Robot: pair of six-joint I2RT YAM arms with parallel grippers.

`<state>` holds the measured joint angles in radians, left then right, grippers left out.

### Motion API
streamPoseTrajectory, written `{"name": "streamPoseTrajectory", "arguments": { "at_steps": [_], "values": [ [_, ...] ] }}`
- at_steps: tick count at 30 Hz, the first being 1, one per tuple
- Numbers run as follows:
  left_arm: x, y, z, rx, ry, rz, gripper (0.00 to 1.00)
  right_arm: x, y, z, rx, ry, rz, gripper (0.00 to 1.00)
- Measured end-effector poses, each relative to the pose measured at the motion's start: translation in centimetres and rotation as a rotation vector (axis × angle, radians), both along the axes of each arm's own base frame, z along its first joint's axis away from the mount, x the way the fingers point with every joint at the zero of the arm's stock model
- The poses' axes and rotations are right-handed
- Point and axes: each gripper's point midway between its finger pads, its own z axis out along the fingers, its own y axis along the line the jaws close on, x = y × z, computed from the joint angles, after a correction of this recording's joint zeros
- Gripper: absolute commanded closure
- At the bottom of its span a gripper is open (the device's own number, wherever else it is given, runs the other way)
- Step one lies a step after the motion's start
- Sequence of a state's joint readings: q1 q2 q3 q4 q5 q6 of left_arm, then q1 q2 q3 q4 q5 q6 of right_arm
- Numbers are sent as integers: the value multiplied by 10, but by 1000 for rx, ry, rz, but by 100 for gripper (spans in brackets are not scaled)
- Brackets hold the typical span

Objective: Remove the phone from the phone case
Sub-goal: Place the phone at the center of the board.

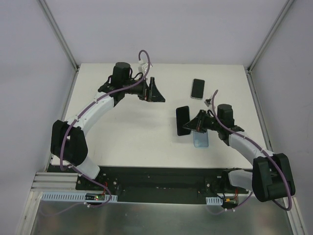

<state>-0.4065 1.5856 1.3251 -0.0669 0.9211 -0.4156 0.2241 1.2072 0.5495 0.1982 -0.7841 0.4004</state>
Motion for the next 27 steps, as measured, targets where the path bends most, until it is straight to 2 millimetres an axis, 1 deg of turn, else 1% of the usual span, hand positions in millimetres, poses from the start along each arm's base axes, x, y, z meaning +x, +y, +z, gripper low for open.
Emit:
{"name": "streamPoseTrajectory", "arguments": {
  "at_steps": [4, 6, 10, 13, 19, 23, 25, 27],
  "values": [
    [1, 2, -6, 22, -7, 6, 15, -6, -5, -24, -25, 50, -25, 100],
    [0, 3, -9, 29, -10, 3, 15, -7, -7, -33, -37, 63, -43, 100],
    [-1, 4, -13, 41, -18, -2, 15, -7, -9, -44, -49, 71, -61, 100],
    [-1, 5, -15, 46, -14, -4, 15, -4, -9, -50, -53, 82, -64, 100],
    [-3, 5, -19, 52, -8, -5, 14, -7, -11, -79, -86, 180, -70, 100],
    [-3, 6, -23, 60, -4, -5, 14, -6, -13, -85, -101, 197, -83, 100],
    [-4, 6, -22, 60, -9, -5, 14, -5, -14, -87, -107, 199, -89, 95],
    [-4, 6, -22, 60, -12, -6, 13, -5, -15, -89, -113, 200, -96, 94]
  ]
}}
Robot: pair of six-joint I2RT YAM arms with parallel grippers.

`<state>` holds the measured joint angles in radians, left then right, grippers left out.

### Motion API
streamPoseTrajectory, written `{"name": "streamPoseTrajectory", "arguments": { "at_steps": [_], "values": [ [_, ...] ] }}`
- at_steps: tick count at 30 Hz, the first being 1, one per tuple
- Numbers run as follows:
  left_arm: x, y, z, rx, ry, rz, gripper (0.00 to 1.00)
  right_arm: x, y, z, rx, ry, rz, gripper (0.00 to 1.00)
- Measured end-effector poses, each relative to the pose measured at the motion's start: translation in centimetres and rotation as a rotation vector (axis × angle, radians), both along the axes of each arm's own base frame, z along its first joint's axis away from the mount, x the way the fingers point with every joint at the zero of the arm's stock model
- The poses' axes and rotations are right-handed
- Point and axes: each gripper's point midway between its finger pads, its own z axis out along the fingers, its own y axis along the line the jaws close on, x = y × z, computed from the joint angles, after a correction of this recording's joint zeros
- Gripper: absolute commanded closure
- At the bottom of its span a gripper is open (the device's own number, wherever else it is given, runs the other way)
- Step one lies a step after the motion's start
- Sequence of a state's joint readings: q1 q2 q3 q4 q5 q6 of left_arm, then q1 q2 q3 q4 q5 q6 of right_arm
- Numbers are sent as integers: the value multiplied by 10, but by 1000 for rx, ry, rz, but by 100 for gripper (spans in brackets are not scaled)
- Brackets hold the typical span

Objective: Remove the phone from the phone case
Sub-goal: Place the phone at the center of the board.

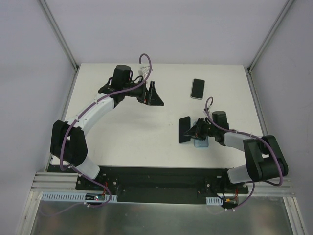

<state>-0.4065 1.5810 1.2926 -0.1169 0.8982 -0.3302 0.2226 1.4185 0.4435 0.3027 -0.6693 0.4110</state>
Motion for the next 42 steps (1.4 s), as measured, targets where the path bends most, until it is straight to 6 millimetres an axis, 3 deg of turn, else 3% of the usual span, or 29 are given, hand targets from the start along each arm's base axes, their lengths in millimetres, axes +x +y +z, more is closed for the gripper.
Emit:
{"name": "streamPoseTrajectory", "arguments": {
  "at_steps": [10, 22, 36, 42],
  "values": [
    [0, 1, 2, 1, -10, 4, 12, -1, 2, -4, -8, 12, 1, 96],
    [-3, 3, 1, 6, -15, 11, 11, -4, 4, -8, -30, 25, -3, 68],
    [-4, 4, -2, 9, -10, 10, 11, -3, 3, -10, -57, 23, -15, 48],
    [-4, 4, -2, 10, -9, 10, 10, -6, -2, -7, -94, 2, -12, 45]
  ]
}}
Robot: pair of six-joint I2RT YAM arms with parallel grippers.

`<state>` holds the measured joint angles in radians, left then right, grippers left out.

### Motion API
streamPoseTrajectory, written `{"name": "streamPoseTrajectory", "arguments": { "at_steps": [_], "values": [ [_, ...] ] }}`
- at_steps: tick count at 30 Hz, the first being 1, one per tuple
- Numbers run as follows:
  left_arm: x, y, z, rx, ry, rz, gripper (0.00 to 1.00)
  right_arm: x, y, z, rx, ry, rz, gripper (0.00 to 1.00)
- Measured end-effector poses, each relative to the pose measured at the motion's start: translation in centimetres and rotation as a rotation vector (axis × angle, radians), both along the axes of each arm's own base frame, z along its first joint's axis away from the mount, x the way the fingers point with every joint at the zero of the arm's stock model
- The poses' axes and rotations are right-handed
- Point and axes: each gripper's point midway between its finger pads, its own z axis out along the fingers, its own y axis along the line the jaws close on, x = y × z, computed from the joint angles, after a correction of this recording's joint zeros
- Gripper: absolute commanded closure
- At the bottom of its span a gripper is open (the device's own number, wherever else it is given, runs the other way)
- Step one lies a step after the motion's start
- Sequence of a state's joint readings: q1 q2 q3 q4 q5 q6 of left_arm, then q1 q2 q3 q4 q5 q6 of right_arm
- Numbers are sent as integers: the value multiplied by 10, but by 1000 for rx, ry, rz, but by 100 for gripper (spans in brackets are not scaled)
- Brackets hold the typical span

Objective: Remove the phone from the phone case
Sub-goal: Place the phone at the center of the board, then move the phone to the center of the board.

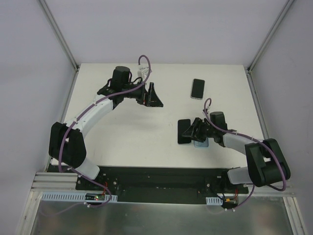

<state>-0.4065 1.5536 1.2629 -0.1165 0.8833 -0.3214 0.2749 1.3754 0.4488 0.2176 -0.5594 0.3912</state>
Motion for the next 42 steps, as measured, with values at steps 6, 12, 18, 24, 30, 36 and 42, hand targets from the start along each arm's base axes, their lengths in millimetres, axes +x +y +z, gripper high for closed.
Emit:
{"name": "streamPoseTrajectory", "arguments": {
  "at_steps": [6, 12, 18, 24, 30, 36, 42],
  "values": [
    [-1, 0, 0, 1, 1, 0, 10, -2, -2, 0, -21, -8, 15, 43],
    [-4, 2, 1, 0, -4, 1, 9, -5, -6, 1, -54, -18, 23, 43],
    [-5, 2, 1, 0, -5, 2, 9, -7, -9, 1, -78, -25, 26, 43],
    [-6, 3, 4, -2, -11, 2, 9, -5, -11, 9, -90, -51, 35, 40],
    [-6, 3, 5, -2, -22, 1, 1, 18, -7, 61, -91, -213, 63, 19],
    [-4, 7, 5, 17, -45, 23, 1, 54, -13, 124, -148, -443, 34, 1],
    [-2, 21, -10, 114, -51, 71, 1, 104, -42, 138, -333, -535, -78, 1]
  ]
}}
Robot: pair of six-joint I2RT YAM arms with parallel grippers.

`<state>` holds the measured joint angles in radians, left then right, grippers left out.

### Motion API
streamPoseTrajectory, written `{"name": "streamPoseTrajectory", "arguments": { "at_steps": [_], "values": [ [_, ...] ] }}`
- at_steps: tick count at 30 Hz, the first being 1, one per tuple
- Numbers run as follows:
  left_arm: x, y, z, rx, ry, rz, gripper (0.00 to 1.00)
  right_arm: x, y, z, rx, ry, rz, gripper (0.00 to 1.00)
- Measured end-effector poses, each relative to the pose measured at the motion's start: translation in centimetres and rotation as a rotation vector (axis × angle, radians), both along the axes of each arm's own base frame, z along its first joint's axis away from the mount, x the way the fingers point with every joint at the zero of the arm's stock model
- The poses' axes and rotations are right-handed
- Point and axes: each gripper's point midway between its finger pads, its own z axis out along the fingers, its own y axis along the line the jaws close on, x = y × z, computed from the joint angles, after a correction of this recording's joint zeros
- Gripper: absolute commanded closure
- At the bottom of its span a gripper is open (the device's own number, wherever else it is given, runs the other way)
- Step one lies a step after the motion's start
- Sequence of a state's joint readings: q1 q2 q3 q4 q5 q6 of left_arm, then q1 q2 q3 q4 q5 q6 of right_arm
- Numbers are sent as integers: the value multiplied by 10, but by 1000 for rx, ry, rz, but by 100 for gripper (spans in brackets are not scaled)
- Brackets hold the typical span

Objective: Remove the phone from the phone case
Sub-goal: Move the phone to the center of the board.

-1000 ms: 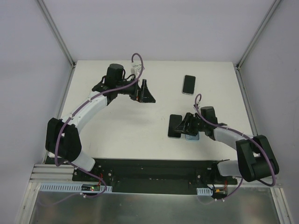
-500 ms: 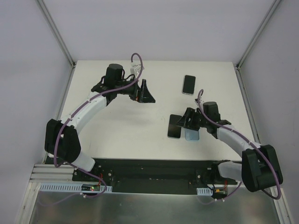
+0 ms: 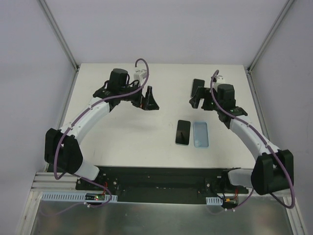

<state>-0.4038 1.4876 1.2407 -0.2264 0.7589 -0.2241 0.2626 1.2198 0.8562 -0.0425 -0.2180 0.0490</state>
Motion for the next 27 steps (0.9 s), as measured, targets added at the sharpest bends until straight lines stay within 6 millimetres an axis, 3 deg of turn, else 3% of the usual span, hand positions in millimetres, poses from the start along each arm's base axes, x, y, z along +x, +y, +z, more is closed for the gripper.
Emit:
{"name": "streamPoseTrajectory", "arguments": {
  "at_steps": [7, 15, 22, 27],
  "values": [
    [-3, 16, -2, 76, -48, 22, 1, 83, -36, -10, -140, 17, -204, 1],
    [-6, 23, -7, 122, -64, 17, 1, 156, -47, -59, -246, 143, -305, 1],
    [-9, 25, -10, 137, -65, 5, 1, 172, -49, -111, -300, 280, -331, 1],
    [-10, 25, -13, 144, -56, 1, 1, 179, -47, -129, -310, 340, -337, 1]
  ]
}}
